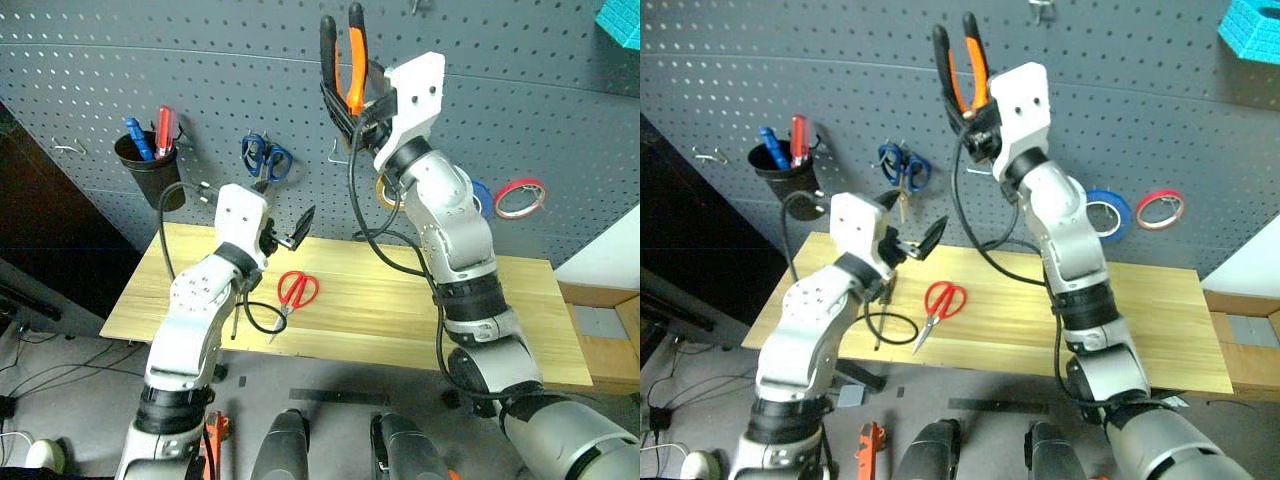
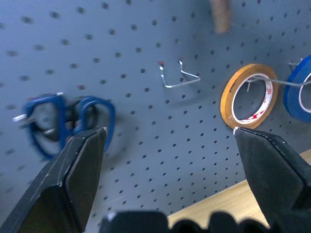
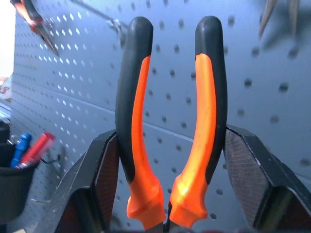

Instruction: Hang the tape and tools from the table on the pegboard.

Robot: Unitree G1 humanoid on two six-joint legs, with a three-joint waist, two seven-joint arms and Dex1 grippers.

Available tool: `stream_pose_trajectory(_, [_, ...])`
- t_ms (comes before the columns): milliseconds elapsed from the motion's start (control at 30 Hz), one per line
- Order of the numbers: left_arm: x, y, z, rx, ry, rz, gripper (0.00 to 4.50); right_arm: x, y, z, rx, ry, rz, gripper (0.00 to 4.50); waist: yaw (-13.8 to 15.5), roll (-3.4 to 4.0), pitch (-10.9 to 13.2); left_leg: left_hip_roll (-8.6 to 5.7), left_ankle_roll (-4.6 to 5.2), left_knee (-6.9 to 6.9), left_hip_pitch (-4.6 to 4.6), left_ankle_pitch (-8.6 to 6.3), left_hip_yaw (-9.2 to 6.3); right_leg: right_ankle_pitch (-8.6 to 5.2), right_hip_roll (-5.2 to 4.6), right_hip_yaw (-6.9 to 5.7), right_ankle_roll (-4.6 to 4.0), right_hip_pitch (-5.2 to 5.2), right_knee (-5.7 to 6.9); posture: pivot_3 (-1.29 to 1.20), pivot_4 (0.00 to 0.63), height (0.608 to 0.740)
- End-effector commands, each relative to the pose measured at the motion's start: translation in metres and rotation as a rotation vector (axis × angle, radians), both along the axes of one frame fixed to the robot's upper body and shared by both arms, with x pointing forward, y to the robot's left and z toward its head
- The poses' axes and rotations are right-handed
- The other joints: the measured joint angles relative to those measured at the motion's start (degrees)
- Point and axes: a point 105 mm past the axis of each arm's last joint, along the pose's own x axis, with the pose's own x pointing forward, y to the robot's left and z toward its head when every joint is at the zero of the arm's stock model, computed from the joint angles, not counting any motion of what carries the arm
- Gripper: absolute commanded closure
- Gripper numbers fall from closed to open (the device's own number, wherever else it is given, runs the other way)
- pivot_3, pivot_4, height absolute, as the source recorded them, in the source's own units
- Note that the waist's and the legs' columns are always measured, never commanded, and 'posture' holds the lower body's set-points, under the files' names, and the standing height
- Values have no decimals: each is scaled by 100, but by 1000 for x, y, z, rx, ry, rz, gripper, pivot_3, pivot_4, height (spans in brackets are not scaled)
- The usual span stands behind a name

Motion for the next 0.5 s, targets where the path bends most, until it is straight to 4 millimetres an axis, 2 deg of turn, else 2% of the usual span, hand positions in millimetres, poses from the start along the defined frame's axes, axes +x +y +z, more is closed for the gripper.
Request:
stream_pose_trajectory(33, [7, -4, 8, 23, -35, -27, 0, 0, -6, 28, 37, -105, -15, 1827, 3, 4, 18, 1, 0, -13, -8, 0, -1, -2, 1, 0, -4, -14, -1, 232, 204, 740])
stream_pose_trajectory(200, [17, -13, 9, 26, -24, -57, 0, 9, 1, 30, 42, -108, -13, 1827, 7, 13, 125, 6, 1, -33, -11, 0, -3, -16, 4, -5, -17, -26, 3, 224, 253, 740])
stream_pose_trajectory(500, [18, -27, 4, 14, -2, -107, 0, 13, 8, 39, 68, -127, -7, 1827, -36, 32, 318, 6, 1, -24, -10, 0, -10, -17, 3, -7, -16, -25, 18, 211, 297, 740])
